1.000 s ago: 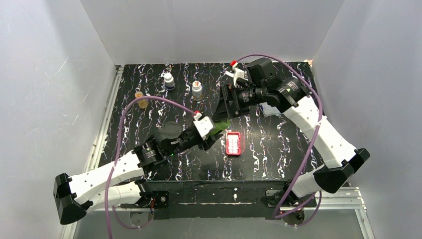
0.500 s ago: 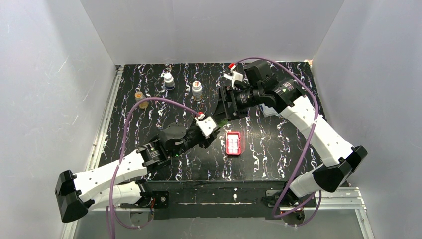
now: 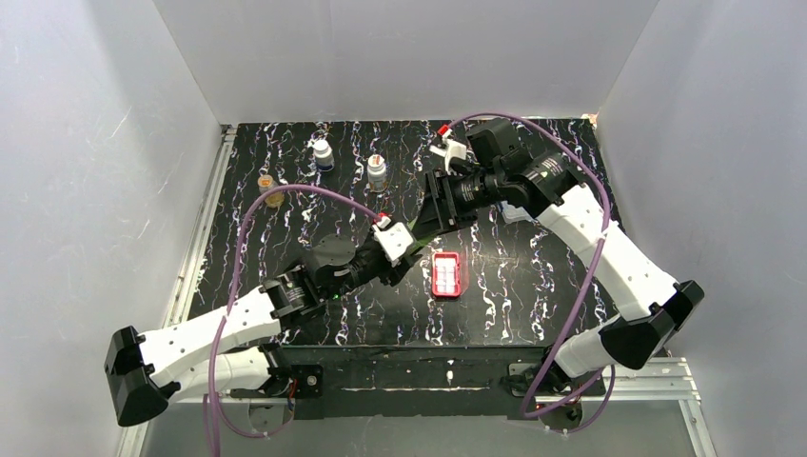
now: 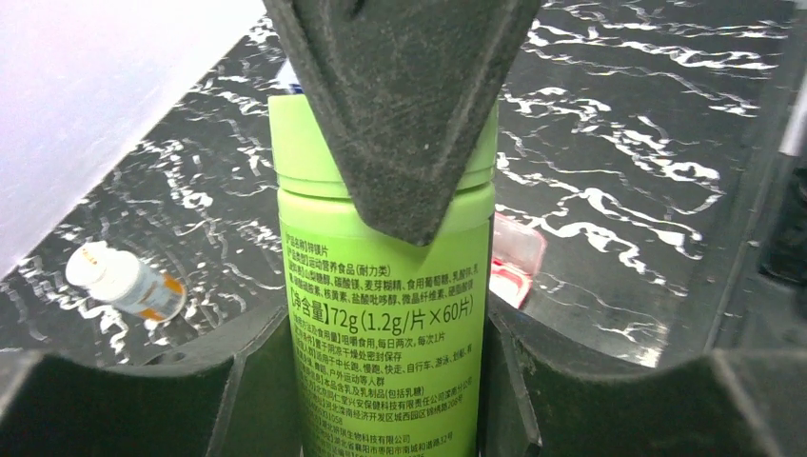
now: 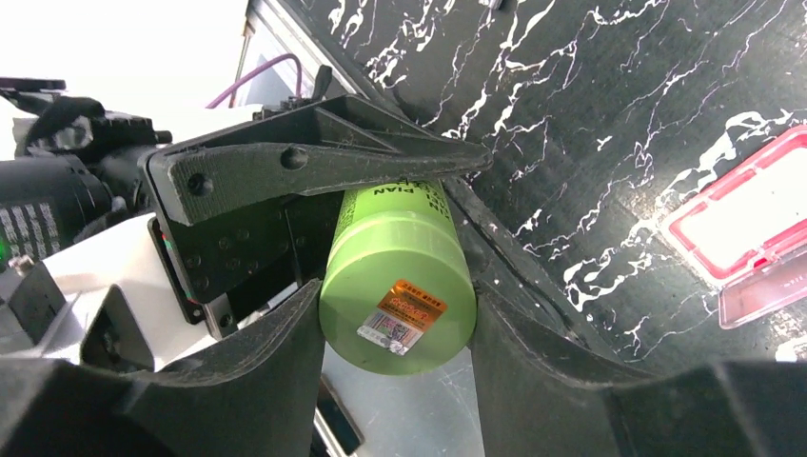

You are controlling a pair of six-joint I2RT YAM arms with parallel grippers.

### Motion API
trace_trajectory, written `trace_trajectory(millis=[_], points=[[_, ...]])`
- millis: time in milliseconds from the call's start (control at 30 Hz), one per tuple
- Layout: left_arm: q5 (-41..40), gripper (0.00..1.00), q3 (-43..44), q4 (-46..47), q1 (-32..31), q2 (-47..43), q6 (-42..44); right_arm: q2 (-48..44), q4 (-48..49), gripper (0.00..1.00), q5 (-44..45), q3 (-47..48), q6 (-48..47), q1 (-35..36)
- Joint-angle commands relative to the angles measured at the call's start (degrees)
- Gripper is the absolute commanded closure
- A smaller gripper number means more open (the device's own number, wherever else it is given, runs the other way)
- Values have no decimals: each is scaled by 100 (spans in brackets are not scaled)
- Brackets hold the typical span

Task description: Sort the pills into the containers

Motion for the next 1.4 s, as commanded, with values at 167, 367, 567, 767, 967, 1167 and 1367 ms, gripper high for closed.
trace_trajectory(millis=[167,367,567,767,967,1167,1367], points=[[2551,100,407,-53,-37,-480,-1181,-675,974,78,-825,82,-1170,-18],[3447,100,562,215,-36,-629,-1882,-905,1427,78,-1646,98,-1491,-21],[4078,100,677,467,-35,-637,-2305,-989,1706,79,-1965,65,-1710,-23],[4277,100,703,528,-35,-604,-2399,-1078,1856,75,-2048,-48,-1743,-19],[2982,100,705,196,-36,-663,-1736,-1123,1657,3,-1835,-91,-1563,-20],[1906,100,761,62,-38,-567,-977,-1063,895,2,-953,74,-1273,-24],[892,100,524,204,-59,-427,-264,-924,334,2,-167,122,-554,-45]])
